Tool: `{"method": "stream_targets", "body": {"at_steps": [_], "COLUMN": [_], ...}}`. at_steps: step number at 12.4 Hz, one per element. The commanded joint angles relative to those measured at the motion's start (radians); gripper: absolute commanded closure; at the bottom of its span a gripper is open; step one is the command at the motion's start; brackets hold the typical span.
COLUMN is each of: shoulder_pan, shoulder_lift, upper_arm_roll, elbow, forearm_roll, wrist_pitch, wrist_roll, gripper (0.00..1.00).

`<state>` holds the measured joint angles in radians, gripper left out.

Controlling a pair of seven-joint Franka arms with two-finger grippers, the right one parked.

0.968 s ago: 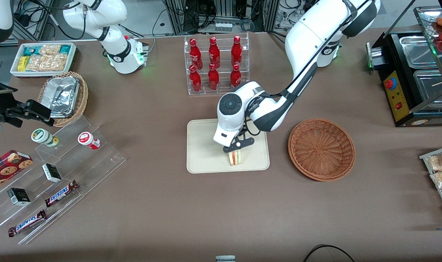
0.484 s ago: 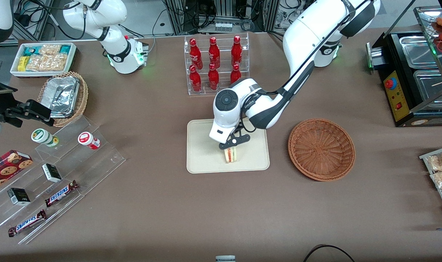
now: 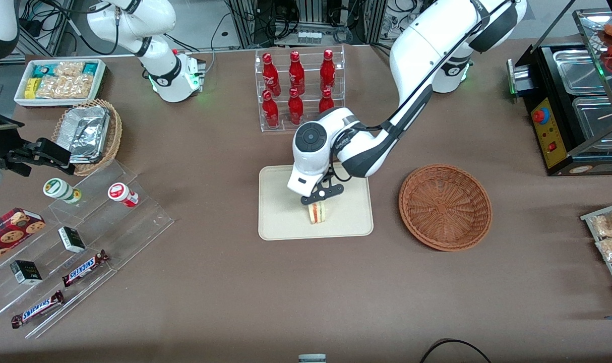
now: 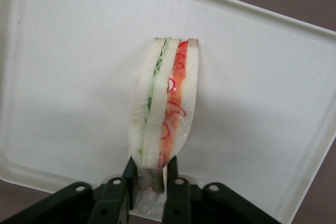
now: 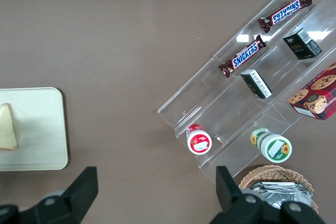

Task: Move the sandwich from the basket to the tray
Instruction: 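Lower the sandwich onto the tray and open the left gripper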

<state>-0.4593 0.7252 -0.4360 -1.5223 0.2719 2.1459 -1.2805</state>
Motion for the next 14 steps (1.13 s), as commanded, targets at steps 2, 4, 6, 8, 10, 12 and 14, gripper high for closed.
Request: {"method": "stream_targets", "body": {"at_steps": [2, 4, 6, 8, 10, 12, 14], "shoulder_pan": [-0.005, -0.004, 0.011, 0.014, 0.053, 0.102, 0.154], "shoulder_lift": [-0.027, -0.084, -0.140, -0.188, -0.225, -0.256, -0.265], "upper_arm_roll": [-0.003, 0.000, 0.003, 0.008, 0.020, 0.020, 0.020], "elbow": [0.021, 0.027, 0.037, 0.028, 0.030, 0.025, 0.021], "forearm_roll": [0.016, 0.023, 0.023, 0.024, 0.023, 0.023, 0.023], "wrist_pitch": [-0.015, -0.070, -0.139, -0.226, -0.314, -0.386, -0.409], "wrist_roll": [-0.025, -0.013, 0.045, 0.166, 0.184, 0.187, 0.210], "gripper": [0.00, 0.00, 0.00, 0.00, 0.00, 0.00, 0.00]}}
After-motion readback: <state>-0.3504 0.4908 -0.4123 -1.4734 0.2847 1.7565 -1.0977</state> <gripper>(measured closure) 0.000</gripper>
